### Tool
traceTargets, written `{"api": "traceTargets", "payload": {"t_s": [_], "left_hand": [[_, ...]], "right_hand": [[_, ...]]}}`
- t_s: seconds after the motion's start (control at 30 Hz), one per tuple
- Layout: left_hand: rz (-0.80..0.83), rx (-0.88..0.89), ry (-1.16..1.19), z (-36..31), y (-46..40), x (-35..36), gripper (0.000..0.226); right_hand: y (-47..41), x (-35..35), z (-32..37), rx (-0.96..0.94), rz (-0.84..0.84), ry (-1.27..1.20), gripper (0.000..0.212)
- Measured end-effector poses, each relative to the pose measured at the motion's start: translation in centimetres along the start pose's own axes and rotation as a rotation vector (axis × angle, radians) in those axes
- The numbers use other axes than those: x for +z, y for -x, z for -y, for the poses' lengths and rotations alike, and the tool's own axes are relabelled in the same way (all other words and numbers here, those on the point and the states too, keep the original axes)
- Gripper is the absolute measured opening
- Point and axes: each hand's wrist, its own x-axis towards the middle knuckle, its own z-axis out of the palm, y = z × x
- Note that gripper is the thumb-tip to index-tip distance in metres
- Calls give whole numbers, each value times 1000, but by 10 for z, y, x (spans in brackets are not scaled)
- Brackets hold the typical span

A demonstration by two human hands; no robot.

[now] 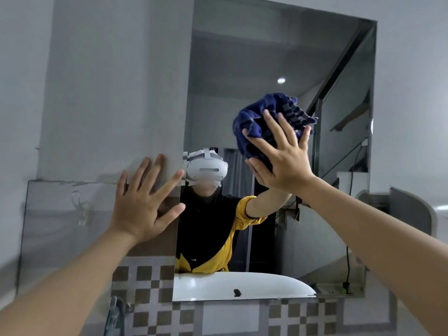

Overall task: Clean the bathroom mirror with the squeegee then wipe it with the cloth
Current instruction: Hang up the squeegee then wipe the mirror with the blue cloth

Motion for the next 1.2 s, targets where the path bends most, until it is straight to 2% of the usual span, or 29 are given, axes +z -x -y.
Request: {"api": "traceTargets", "payload": {"t_s": [0.17,0.33,0.4,0.5,0.57,0.7,0.87,1.03,1.2], "left_hand": [[-21,1,0,-2,-1,-1,71],[-42,-9,-15,-5,-1,0,71],[-43,-27,-18,-7,1,2,68],[-40,-11,-23,-10,12,7,63],[-43,22,-26,-10,21,10,62],[-40,-12,16,-15,33,13,64],[-81,6,14,-23,52,23,65],[-103,-11,41,-24,55,28,67],[-96,-4,63,-22,57,27,66]], "right_hand": [[42,-3,-45,216,-18,2,52],[86,-9,-69,584,-3,-64,56],[94,-9,-58,790,15,-94,57],[86,-6,-21,1108,-47,-154,59],[74,-1,4,1212,-90,-199,60],[63,11,46,1170,-169,-191,58],[55,9,99,1070,-45,-355,56],[34,16,140,945,-106,-378,54],[27,19,170,612,-76,-348,47]]}}
